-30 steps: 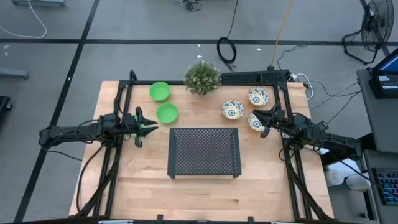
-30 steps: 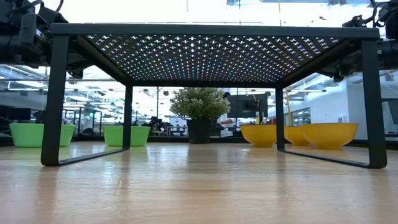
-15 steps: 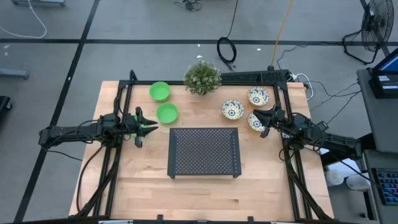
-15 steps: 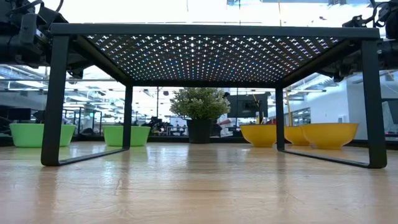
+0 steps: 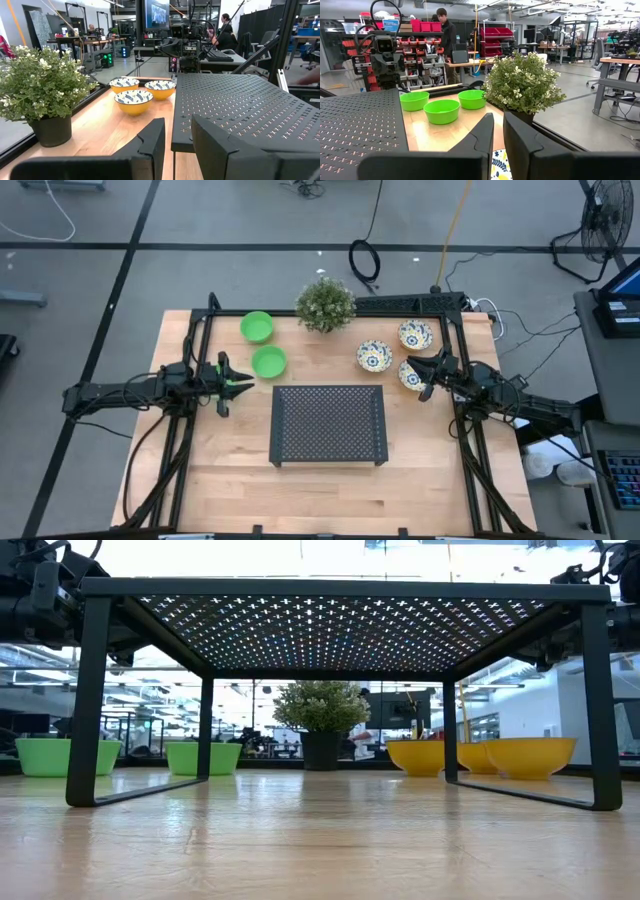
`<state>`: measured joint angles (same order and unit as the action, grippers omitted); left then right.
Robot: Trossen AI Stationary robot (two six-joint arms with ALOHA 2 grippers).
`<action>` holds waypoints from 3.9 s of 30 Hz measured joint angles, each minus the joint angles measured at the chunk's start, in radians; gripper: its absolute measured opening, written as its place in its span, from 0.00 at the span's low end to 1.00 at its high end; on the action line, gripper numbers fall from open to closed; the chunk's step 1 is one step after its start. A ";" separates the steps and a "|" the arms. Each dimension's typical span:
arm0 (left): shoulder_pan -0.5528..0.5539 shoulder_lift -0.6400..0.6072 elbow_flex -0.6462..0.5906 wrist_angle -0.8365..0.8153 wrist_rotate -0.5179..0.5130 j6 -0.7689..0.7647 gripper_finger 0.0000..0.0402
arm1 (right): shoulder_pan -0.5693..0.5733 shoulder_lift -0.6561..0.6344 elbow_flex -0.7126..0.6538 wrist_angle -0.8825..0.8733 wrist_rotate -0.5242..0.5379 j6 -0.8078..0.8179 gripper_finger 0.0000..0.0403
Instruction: Pick & Place Mini bowls
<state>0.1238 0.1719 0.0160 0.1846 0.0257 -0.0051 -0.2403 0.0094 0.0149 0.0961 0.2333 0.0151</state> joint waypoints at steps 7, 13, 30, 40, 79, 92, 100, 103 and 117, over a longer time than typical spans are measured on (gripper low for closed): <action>0.000 0.000 0.000 0.000 0.000 0.000 0.25 | 0.000 0.000 0.000 0.000 0.000 0.000 0.08; 0.000 0.000 0.000 0.000 0.000 0.000 0.25 | 0.000 0.000 0.000 0.000 0.000 0.000 0.08; 0.000 0.000 0.000 0.000 0.000 0.000 0.25 | 0.000 0.000 0.000 0.000 0.000 0.000 0.08; 0.000 0.000 0.000 0.000 0.000 0.000 0.25 | 0.000 0.000 0.000 0.004 0.000 0.002 0.08; 0.000 0.000 0.000 0.000 0.000 0.000 0.25 | 0.000 0.000 0.000 0.254 0.403 0.200 0.08; 0.000 0.000 0.000 0.000 0.000 0.000 0.25 | 0.000 0.000 0.000 0.110 0.587 0.200 0.08; 0.000 0.000 0.000 0.000 0.000 0.000 0.25 | 0.000 0.009 0.016 0.119 0.594 0.112 0.08; 0.000 0.000 0.000 0.000 0.000 0.000 0.25 | 0.000 0.070 0.086 0.055 0.528 0.027 0.09; 0.000 0.000 0.000 0.000 -0.001 0.000 0.25 | -0.211 0.792 0.753 -0.472 0.480 0.087 0.50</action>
<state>0.1238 0.1719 0.0158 0.1848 0.0246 -0.0051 -0.4515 0.8016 0.7678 -0.3754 0.7132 0.1017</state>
